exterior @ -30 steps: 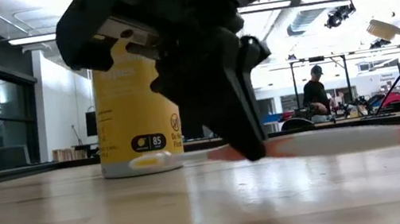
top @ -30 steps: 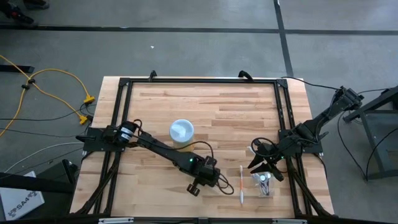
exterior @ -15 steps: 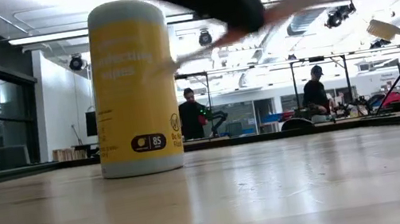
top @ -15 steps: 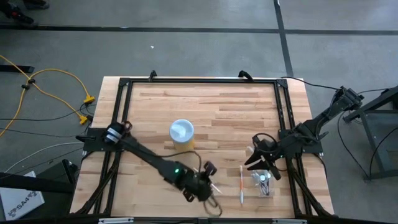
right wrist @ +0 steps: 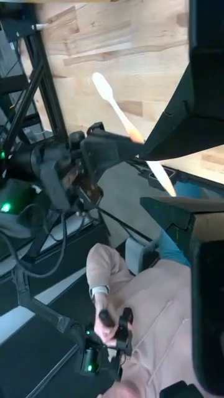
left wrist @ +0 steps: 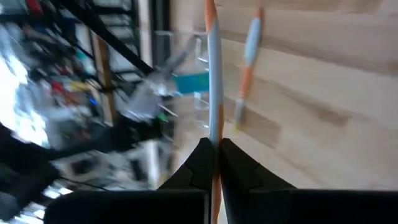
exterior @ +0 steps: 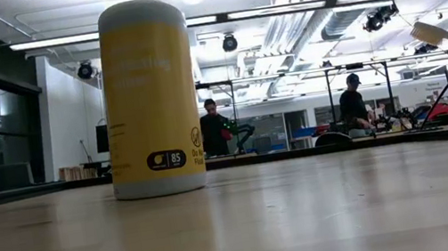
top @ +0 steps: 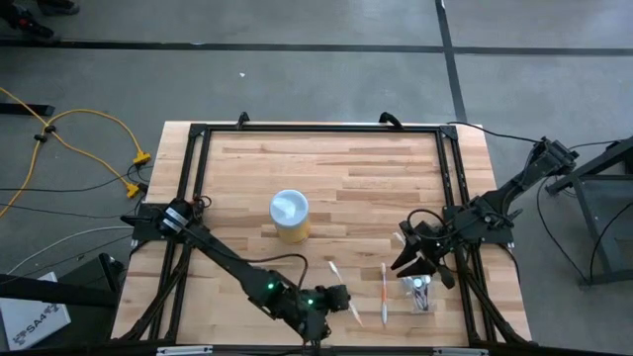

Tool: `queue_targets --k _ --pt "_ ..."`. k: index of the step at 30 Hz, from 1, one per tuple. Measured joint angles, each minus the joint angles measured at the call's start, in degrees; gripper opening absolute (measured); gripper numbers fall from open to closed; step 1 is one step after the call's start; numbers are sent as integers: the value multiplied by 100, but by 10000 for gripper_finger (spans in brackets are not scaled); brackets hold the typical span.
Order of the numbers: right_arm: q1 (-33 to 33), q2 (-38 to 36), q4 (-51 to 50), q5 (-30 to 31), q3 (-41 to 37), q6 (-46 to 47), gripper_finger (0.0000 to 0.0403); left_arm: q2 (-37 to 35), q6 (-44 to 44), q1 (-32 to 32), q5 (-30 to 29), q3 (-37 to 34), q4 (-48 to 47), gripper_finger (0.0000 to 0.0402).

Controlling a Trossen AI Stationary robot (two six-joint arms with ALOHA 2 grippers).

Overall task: Pick & Place toothbrushing station
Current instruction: Put the left orange toothbrush in the top section of the transparent organizer

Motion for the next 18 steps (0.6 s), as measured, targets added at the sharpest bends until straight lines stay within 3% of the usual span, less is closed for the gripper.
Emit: queue_targets --k 10,18 --pt "-63 404 354 -228 2 7 95 -2 2327 20 90 1 1318 3" --pt "-341 780 1086 -784 2 100 95 -7 3384 20 236 2 1758 3"
